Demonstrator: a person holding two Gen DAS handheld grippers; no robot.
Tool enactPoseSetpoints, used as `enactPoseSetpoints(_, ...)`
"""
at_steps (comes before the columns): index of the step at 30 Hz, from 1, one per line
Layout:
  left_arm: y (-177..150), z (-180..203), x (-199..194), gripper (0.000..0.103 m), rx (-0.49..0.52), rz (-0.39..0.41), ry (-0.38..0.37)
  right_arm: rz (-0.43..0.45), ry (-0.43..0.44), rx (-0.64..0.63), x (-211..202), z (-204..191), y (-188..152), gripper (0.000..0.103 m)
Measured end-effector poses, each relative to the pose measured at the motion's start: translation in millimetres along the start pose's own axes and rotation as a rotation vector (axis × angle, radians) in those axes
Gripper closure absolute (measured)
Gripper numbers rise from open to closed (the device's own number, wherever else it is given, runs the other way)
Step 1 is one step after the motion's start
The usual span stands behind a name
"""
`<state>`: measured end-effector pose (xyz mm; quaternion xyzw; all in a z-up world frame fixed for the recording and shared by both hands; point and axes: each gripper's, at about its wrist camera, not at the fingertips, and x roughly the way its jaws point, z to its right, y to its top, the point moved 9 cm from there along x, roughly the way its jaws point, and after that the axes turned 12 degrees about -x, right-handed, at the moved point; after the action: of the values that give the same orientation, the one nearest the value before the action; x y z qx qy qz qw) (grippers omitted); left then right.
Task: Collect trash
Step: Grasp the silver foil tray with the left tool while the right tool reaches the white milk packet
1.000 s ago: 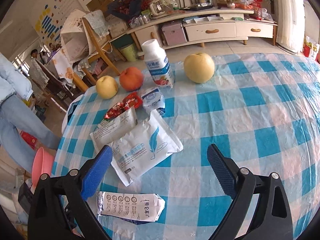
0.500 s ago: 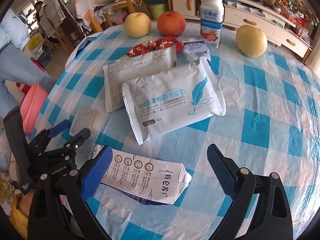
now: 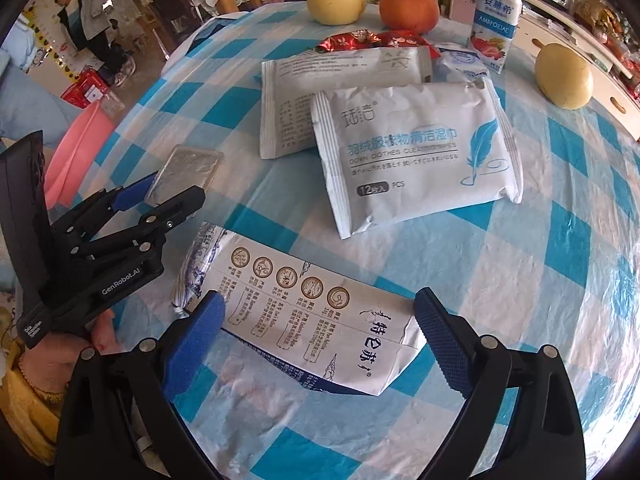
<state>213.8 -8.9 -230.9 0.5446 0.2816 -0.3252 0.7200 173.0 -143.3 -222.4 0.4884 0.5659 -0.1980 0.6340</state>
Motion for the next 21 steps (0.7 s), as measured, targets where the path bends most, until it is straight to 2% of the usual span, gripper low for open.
enactPoseSetpoints(4, 5, -11, -25, 0.041, -0.016, 0.040, -0.015, -0.003, 0.006, -0.080, -4, -21, -4, 0.009)
enactPoseSetpoints(8, 1, -25, -74, 0.041, -0.009, 0.078, -0.031, 0.036, -0.098, -0.145, -13, -18, 3, 0.009)
enactPoseSetpoints(11, -9, -45, -122, 0.041, 0.026, 0.113, 0.003, 0.074, -0.120, -0.151, -19, -17, 12, 0.009)
enactPoseSetpoints(14, -11, -75, -174, 0.041, -0.056, 0.162, -0.010, 0.121, -0.133, -0.171, -25, -23, 20, 0.009)
enactPoseSetpoints(16, -17, -97, -202, 0.041, -0.063, 0.188, 0.027, 0.147, -0.133, -0.178, -28, -29, 24, 0.009)
enactPoseSetpoints(19, -30, -132, -242, 0.041, -0.127, 0.214, 0.058, 0.170, -0.148, -0.214, -28, -41, 30, 0.009)
enactPoseSetpoints(21, -37, -145, -263, 0.041, -0.126, 0.231, 0.084, 0.172, -0.160, -0.255, -26, -51, 32, 0.008)
